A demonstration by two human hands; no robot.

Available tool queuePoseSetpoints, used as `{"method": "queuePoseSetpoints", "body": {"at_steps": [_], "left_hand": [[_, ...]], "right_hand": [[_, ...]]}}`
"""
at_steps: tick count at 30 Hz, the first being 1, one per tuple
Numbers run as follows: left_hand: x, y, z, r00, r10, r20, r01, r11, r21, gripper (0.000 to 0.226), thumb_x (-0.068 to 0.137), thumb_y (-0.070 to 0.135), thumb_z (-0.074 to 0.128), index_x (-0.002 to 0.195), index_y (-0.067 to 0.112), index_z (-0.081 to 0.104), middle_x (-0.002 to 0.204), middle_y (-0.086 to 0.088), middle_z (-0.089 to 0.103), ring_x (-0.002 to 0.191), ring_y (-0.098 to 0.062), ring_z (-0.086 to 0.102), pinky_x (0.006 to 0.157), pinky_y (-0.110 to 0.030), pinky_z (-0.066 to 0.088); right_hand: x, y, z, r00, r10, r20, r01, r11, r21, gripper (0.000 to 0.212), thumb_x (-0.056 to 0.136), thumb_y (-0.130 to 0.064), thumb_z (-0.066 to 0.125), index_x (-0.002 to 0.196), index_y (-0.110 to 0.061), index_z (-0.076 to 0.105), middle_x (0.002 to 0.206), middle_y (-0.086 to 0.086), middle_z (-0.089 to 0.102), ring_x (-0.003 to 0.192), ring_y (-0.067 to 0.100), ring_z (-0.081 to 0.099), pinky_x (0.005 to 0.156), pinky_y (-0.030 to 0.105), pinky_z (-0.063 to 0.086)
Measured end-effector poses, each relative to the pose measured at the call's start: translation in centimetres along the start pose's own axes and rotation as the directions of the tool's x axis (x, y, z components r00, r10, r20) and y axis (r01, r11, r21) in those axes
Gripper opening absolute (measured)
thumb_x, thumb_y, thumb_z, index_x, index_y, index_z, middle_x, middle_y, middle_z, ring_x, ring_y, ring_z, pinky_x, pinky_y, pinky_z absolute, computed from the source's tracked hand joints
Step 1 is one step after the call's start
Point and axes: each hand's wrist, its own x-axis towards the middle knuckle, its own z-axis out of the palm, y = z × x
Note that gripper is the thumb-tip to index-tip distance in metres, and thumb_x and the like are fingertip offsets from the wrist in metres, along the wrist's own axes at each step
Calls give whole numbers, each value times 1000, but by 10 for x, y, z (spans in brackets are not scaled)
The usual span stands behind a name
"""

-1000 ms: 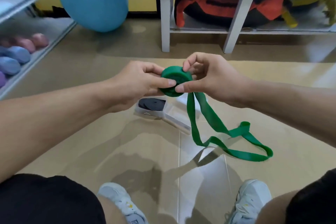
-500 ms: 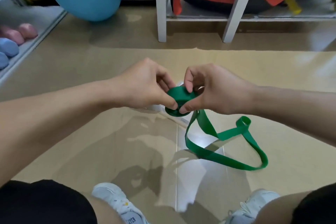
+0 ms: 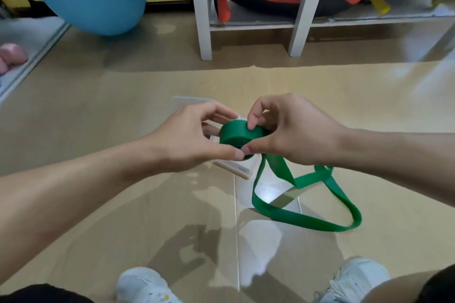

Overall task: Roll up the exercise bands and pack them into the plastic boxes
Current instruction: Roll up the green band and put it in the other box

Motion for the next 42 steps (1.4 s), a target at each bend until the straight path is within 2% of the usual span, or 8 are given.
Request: {"method": "queuePoseSetpoints", "body": {"at_steps": [3,7,13,17,22,28,36,42], "left_hand": [[0,4,3,1000,11,-5,-11,990,138,41,59,32,98,91,28,73,86,9,77,82,-8,74,82,-41,61],[3,-1,-2,999,-45,19,43,997,71,39,56,21,99,86,22,75,82,-2,77,78,-21,76,81,-49,62],[0,-10,-13,980,-187,67,198,945,-259,28,71,1,86,94,2,70,81,-11,77,71,-18,75,59,-22,57],[-2,-15,-13,979,-183,89,202,920,-336,33,69,2,85,98,4,69,85,-13,76,77,-23,76,63,-27,59],[-3,-16,-11,976,-179,121,210,918,-337,35,75,-1,81,108,9,74,91,-12,76,85,-26,76,75,-36,64],[-3,-13,-11,974,-185,135,221,909,-354,30,79,3,79,106,7,69,92,-12,76,88,-29,77,81,-41,64],[-3,-18,-9,968,-175,182,242,850,-468,39,69,-8,81,98,11,64,92,-13,72,87,-30,76,86,-45,63],[-7,-23,-1,978,-136,160,197,856,-479,34,67,-4,79,87,12,57,95,-18,71,82,-29,75,71,-40,63]], "right_hand": [[-3,-1,11,998,-47,31,51,988,-143,33,71,-39,88,89,-30,61,81,-9,76,77,16,69,74,40,58],[-1,7,10,993,-81,91,89,992,-88,38,71,-31,91,92,-31,59,92,-10,77,90,11,72,85,40,59],[3,17,4,998,-21,66,19,999,32,44,69,-33,92,99,-29,59,96,-6,75,91,12,72,89,40,59],[3,13,6,991,39,125,-44,998,40,46,75,-36,87,113,-27,64,97,-12,76,92,7,72,88,35,59],[2,9,5,979,51,199,-54,998,11,21,87,-33,78,105,-31,68,94,-16,77,86,1,72,77,17,54],[4,10,4,955,111,275,-168,966,194,15,96,-19,68,111,-19,69,101,7,77,100,25,72,99,45,55],[-3,3,6,984,85,155,-121,962,243,24,80,-26,83,103,-24,75,92,-4,79,91,18,75,94,40,59],[-5,2,12,992,45,118,-63,986,152,34,68,-32,92,97,-29,75,85,-11,78,83,9,73,79,22,59]]}}
